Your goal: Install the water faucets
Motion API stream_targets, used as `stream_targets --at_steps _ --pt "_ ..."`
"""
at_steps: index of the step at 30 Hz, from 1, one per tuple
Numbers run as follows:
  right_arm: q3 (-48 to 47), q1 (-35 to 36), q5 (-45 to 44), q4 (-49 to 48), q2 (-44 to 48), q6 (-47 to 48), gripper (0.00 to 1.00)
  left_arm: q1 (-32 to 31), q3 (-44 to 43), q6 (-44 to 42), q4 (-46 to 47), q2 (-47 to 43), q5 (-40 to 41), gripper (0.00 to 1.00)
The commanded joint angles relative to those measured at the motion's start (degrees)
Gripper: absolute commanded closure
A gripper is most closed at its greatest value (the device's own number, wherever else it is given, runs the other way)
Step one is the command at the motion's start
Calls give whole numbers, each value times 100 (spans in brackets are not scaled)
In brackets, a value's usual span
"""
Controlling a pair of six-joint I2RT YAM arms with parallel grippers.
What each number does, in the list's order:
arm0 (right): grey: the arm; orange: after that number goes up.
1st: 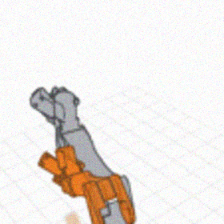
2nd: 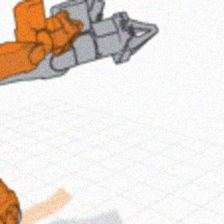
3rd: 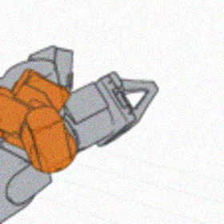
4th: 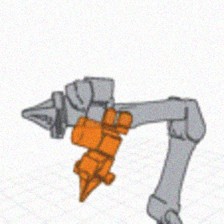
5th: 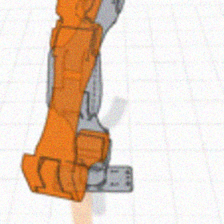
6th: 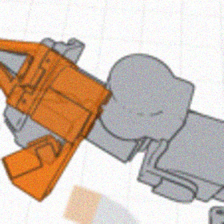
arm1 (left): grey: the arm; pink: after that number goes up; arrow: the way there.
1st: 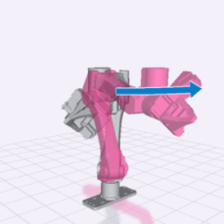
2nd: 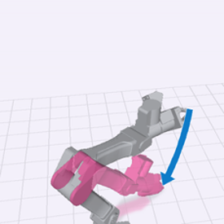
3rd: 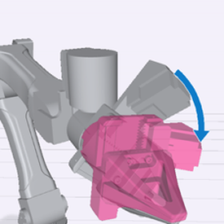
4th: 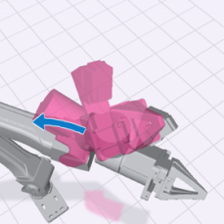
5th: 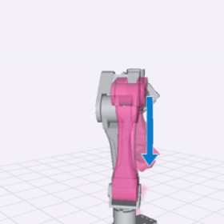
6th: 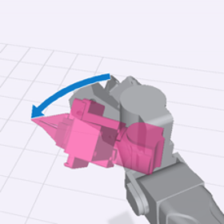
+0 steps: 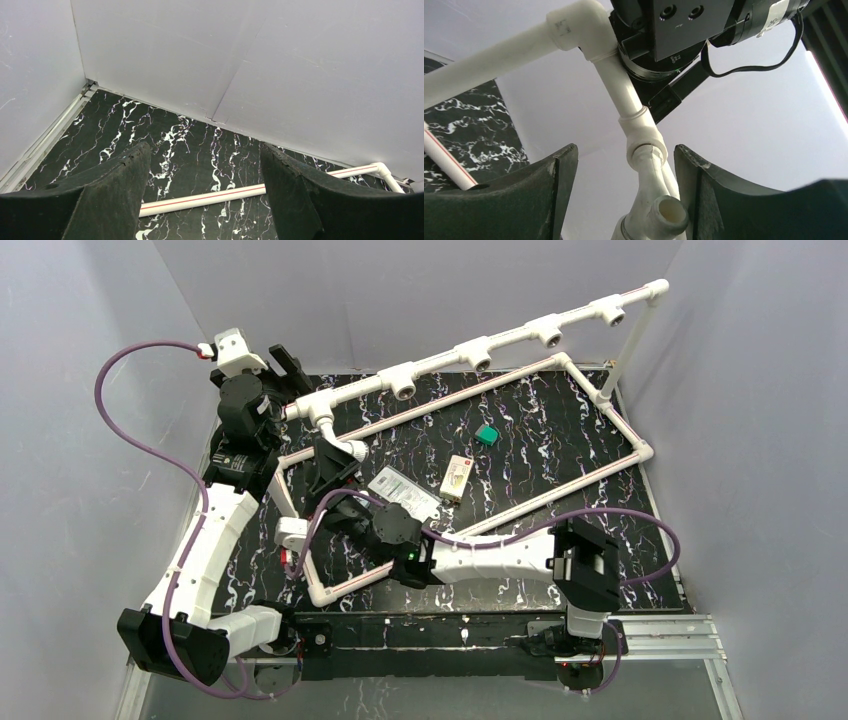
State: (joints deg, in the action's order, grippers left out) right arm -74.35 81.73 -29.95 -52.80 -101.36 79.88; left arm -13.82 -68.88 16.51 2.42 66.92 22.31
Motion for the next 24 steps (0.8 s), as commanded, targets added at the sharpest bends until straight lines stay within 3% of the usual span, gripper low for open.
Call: stream_targets --at_steps 1,9,16,24 --pt "-454 -22 -313 -649 -158 437 24 -134 720 -122 -2167 498 -622 22" --pt "-410 -113 -502 -843 -121 293 30 -131 730 -122 -2167 489 -641 22" --pt "-155 -141 -360 -407 262 -659 34 -137 723 -115 -2166 498 -657 22" --pt "6 -250 -395 -451 411 -1057 41 -134 711 -122 -2167 513 -659 22"
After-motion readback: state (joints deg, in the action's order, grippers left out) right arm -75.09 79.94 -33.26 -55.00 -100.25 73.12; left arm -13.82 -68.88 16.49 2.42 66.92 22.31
